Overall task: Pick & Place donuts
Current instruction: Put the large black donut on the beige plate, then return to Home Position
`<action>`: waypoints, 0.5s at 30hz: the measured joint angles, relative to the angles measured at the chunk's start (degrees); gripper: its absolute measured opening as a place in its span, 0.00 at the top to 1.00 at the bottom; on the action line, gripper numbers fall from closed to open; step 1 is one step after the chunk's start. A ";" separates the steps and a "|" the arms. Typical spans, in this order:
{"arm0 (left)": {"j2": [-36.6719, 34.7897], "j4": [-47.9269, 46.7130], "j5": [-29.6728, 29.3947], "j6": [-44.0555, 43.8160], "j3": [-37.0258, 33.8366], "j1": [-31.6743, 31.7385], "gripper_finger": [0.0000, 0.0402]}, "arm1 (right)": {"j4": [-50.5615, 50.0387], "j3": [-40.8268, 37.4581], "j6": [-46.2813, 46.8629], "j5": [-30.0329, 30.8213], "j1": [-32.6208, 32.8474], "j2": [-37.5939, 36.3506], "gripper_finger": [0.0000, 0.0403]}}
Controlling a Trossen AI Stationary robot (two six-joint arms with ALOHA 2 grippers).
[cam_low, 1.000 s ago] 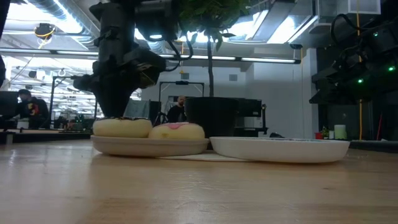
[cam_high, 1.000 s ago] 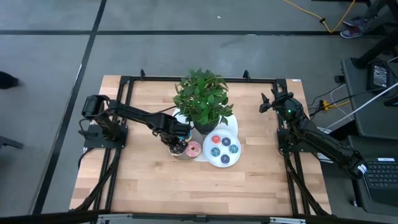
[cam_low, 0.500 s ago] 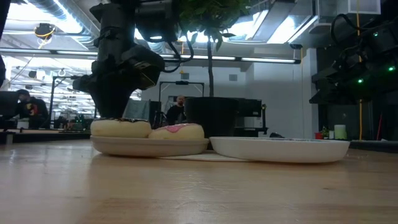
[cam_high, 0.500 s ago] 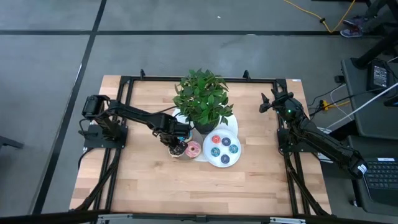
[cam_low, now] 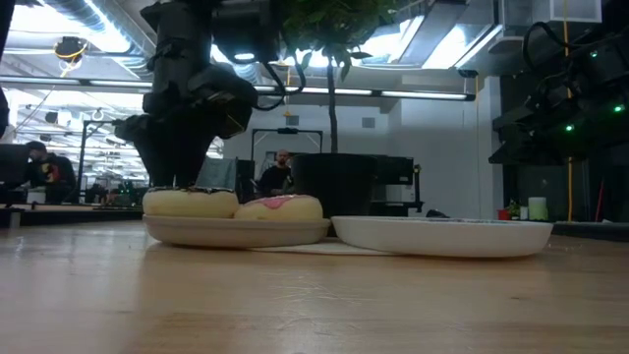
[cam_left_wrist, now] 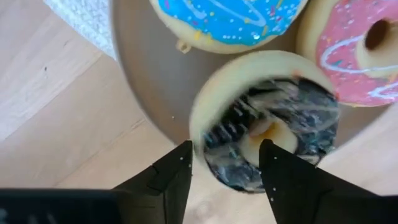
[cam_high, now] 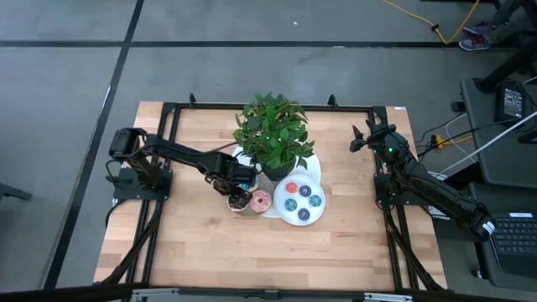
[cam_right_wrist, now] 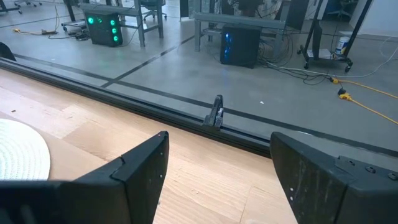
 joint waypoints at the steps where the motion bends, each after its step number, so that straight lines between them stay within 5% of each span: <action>1: -0.20 -0.04 0.00 0.01 0.00 0.00 0.56 | 0.01 0.01 0.00 0.00 0.00 0.01 0.31; 15: -3.55 -0.07 0.05 3.01 0.00 0.00 0.54 | -0.01 0.01 -0.02 0.00 0.00 -0.02 0.31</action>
